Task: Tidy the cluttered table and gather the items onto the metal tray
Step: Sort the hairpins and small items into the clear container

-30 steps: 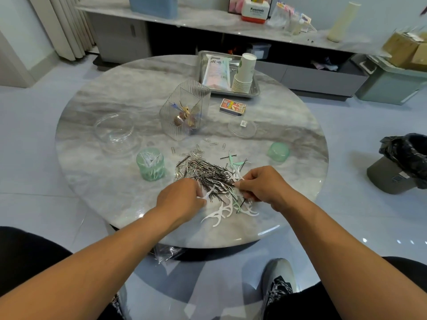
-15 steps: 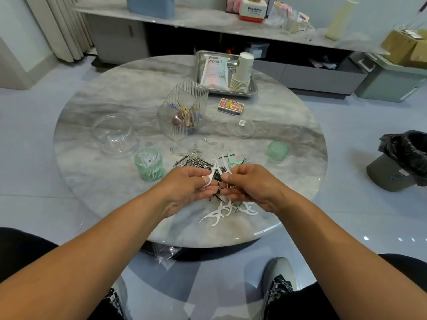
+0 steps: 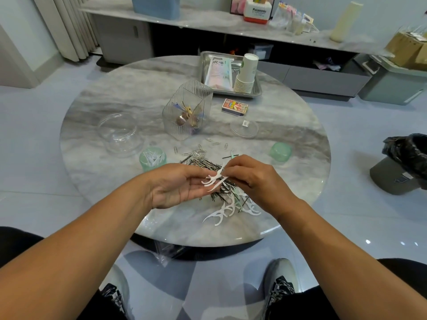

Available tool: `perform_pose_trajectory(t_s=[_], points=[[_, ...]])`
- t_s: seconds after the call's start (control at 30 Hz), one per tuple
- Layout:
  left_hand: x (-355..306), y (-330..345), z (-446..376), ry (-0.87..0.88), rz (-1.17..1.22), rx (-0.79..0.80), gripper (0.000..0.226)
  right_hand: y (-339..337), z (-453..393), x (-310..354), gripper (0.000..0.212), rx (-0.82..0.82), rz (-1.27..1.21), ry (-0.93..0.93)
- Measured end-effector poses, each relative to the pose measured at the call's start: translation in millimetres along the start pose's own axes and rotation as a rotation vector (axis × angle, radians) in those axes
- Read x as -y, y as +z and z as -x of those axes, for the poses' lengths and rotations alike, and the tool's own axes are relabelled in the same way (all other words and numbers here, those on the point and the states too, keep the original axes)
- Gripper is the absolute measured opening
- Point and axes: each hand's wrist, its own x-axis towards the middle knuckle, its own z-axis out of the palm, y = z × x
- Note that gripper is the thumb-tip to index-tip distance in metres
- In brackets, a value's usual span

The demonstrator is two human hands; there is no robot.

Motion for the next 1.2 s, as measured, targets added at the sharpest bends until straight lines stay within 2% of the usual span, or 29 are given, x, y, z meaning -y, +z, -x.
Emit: perform_pose_trajectory(t_s=[0.13,0.17,0.23,0.27,0.33,0.4,0.47,0.57,0.67,0.77,0.93,0.97,1.1,1.2], points=[[9.5,-1.3,-3.6,0.035,-0.031,-0.066,0.022,5.6,1.0,1.4,0.018,-0.041,0.03,0.02],[11.7,-1.4,-5.3,0.051,-0.024,-0.111,0.021,7.1,-0.1,2.7,0.018,-0.085,-0.012,0.084],[15.2,-1.1,-10.1,0.11,0.023,-0.206,0.021,8.9,-5.2,4.9,0.018,-0.178,-0.143,0.336],[16.9,-0.6,-12.5,0.151,0.057,-0.245,0.022,9.1,-8.6,5.7,0.02,-0.181,-0.242,0.497],[21.0,1.0,-16.2,0.234,0.115,-0.302,0.024,11.9,-12.6,10.1,0.021,-0.134,-0.613,0.779],[25.7,4.5,-18.9,0.297,0.137,-0.332,0.025,17.8,-13.6,18.7,0.012,-0.114,-0.964,0.954],[30.1,8.4,-20.2,0.338,0.129,-0.343,0.024,23.4,-12.3,26.5,0.008,-0.106,-1.126,1.072],[35.0,12.1,-20.2,0.355,0.055,-0.326,0.023,28.4,-11.8,33.4,0.011,-0.032,-1.216,1.178],[38.3,14.4,-19.4,0.323,0.006,-0.266,0.021,28.0,-10.3,33.0,0.011,0.031,-1.144,1.197],[37.9,14.3,-17.1,0.29,-0.026,-0.23,0.015,29.1,-8.3,32.1,0.015,0.088,-0.963,1.129],[39.1,11.6,-16.6,0.265,-0.111,-0.31,0.012,17.2,-11.5,27.1,0.01,0.249,-0.744,1.058],[39.8,10.6,-17.2,0.256,-0.08,-0.327,0.012,10.2,-12.5,21.6,0.009,0.275,-0.647,1.048],[40.8,6.7,-18.7,0.179,0.021,-0.354,0.012,-21.2,-9.5,-6.7,0.016,0.414,0.008,1.035],[40.7,5.4,-20.9,0.153,0.046,-0.342,0.013,-28.8,-1.3,-7.9,0.031,0.598,0.077,1.138]])
